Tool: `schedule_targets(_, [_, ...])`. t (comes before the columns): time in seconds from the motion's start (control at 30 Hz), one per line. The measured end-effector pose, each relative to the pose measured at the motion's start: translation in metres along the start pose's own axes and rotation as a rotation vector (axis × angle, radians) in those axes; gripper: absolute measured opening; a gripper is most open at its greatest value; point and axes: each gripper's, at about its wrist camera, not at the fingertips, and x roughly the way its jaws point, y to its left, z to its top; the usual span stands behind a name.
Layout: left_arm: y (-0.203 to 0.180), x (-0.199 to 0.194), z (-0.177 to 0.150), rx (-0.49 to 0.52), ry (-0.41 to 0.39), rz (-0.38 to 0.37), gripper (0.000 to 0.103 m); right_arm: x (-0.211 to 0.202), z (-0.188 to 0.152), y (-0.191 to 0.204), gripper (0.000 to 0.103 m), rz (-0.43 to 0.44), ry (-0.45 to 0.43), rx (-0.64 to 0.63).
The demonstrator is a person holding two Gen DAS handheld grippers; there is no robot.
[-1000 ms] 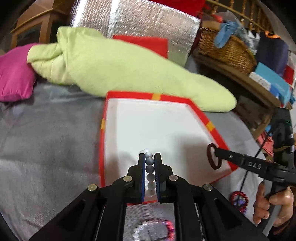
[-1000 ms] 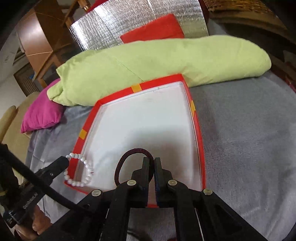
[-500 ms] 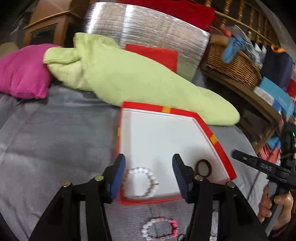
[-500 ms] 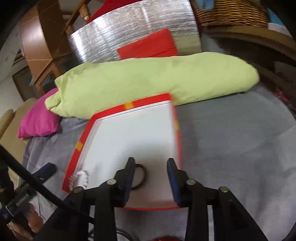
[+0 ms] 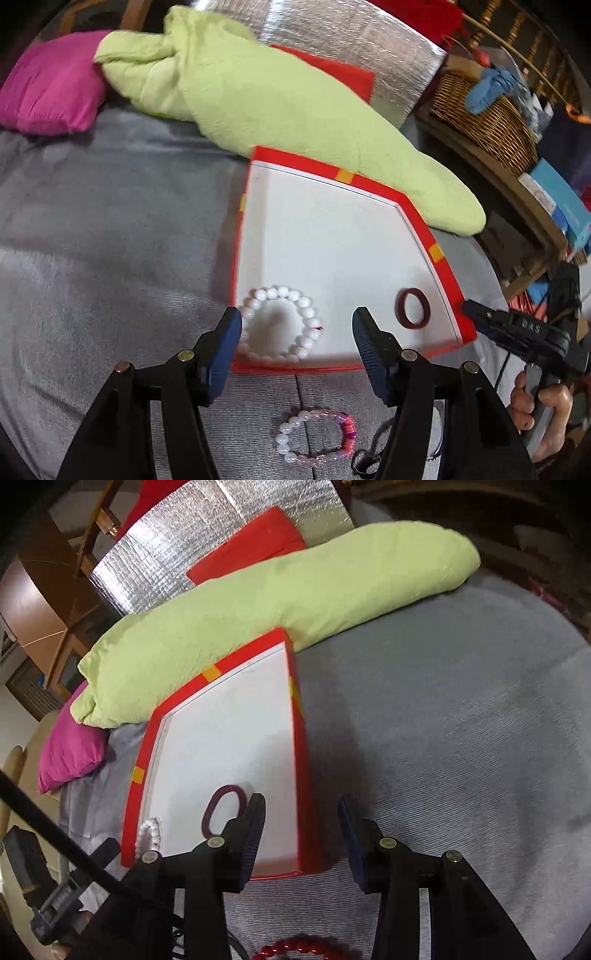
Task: Organize jewelry
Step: 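Lower the maroon band into the tray and open the right tool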
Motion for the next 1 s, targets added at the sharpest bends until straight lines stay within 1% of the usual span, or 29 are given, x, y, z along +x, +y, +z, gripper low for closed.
schedule_targets(0.07, [-0.005,0.001,-0.002,0.021,0.013,-0.032,0.063,0.004,-0.002,0.006,0.044,0.007,0.004,-0.024])
schedule_targets(0.1, [-0.008,0.002,-0.002,0.032,0.017,-0.040,0.063,0.005,-0.003,0.008,0.046,0.011,0.006,-0.033])
schedule_targets(0.2, [-0.016,0.004,-0.006,0.079,0.031,-0.036,0.063,0.007,-0.004,0.014,0.046,-0.019,-0.002,-0.062])
schedule_targets(0.3, [-0.015,0.002,-0.007,0.071,0.034,-0.045,0.063,0.009,-0.003,0.014,0.047,-0.016,-0.006,-0.054])
schedule_targets(0.4, [-0.014,-0.002,-0.007,0.058,0.014,-0.038,0.063,0.010,-0.002,0.015,0.047,-0.014,-0.018,-0.065])
schedule_targets(0.47, [-0.012,-0.003,-0.008,0.040,0.014,-0.047,0.063,0.011,0.000,0.019,0.047,-0.028,-0.036,-0.087])
schedule_targets(0.53, [-0.012,0.000,-0.009,0.030,0.020,-0.049,0.063,0.013,0.000,0.024,0.049,-0.037,-0.048,-0.118])
schedule_targets(0.63, [-0.016,0.001,-0.013,0.049,0.024,-0.031,0.063,0.018,0.000,0.033,0.050,-0.054,-0.058,-0.173])
schedule_targets(0.7, [-0.018,0.000,-0.014,0.057,0.024,-0.038,0.063,0.021,-0.001,0.036,0.050,-0.067,-0.065,-0.194])
schedule_targets(1.0, [-0.028,0.000,-0.021,0.085,0.028,-0.065,0.063,0.022,0.004,0.033,0.050,-0.039,-0.070,-0.195])
